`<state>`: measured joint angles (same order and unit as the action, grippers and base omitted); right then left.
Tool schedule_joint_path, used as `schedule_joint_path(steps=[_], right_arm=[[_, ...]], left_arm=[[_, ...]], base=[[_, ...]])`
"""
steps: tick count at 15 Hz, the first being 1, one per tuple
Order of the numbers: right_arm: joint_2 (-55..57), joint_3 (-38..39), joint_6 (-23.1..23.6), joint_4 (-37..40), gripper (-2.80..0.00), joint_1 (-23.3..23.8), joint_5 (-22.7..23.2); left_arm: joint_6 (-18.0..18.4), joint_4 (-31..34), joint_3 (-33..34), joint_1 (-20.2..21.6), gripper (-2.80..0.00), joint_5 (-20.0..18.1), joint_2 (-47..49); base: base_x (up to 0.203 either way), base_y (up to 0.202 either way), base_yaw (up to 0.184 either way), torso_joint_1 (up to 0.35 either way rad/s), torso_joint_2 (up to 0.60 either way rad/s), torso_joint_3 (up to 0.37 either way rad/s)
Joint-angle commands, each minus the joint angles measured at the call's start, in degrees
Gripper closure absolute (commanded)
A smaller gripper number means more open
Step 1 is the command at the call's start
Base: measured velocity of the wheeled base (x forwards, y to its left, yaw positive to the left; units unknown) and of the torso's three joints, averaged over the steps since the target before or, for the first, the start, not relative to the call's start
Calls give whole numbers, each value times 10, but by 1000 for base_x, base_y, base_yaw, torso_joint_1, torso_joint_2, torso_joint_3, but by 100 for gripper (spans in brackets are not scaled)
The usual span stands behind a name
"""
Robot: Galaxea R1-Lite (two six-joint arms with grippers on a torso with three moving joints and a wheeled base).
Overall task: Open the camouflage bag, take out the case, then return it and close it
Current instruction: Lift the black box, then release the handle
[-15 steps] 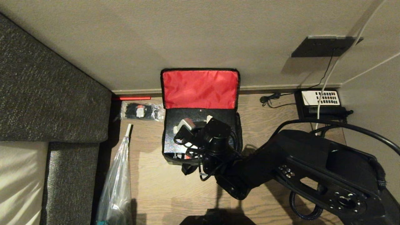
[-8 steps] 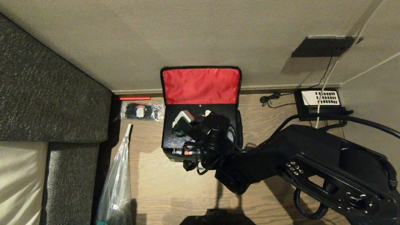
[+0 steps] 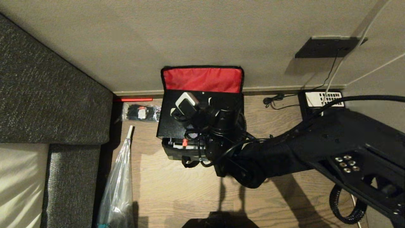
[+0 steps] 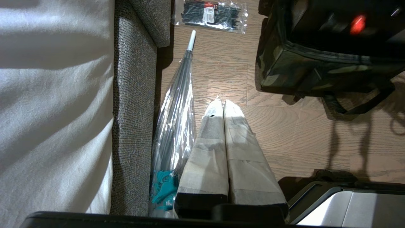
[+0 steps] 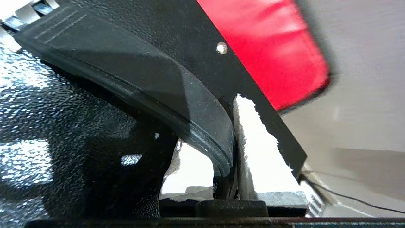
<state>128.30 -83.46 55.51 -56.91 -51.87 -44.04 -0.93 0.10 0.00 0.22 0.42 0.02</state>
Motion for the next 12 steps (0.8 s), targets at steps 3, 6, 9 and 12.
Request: schedule_joint_path(steps=[3, 6, 9, 12], right_arm=[[-107, 73, 1, 30, 0, -5, -3], [-156, 108, 2, 37, 0, -10, -3], [-236, 207, 1, 63, 0, 14, -4], [-322, 309, -7, 88, 0, 68, -18]], left_arm=[[0, 0, 2, 0, 0, 0, -1], [0, 0, 2, 0, 0, 0, -1], [0, 0, 2, 0, 0, 0, -1], [0, 0, 2, 0, 0, 0, -1]], base=[[0, 0, 0, 0, 0, 0], [0, 0, 0, 0, 0, 0], [0, 0, 0, 0, 0, 0], [0, 0, 0, 0, 0, 0]])
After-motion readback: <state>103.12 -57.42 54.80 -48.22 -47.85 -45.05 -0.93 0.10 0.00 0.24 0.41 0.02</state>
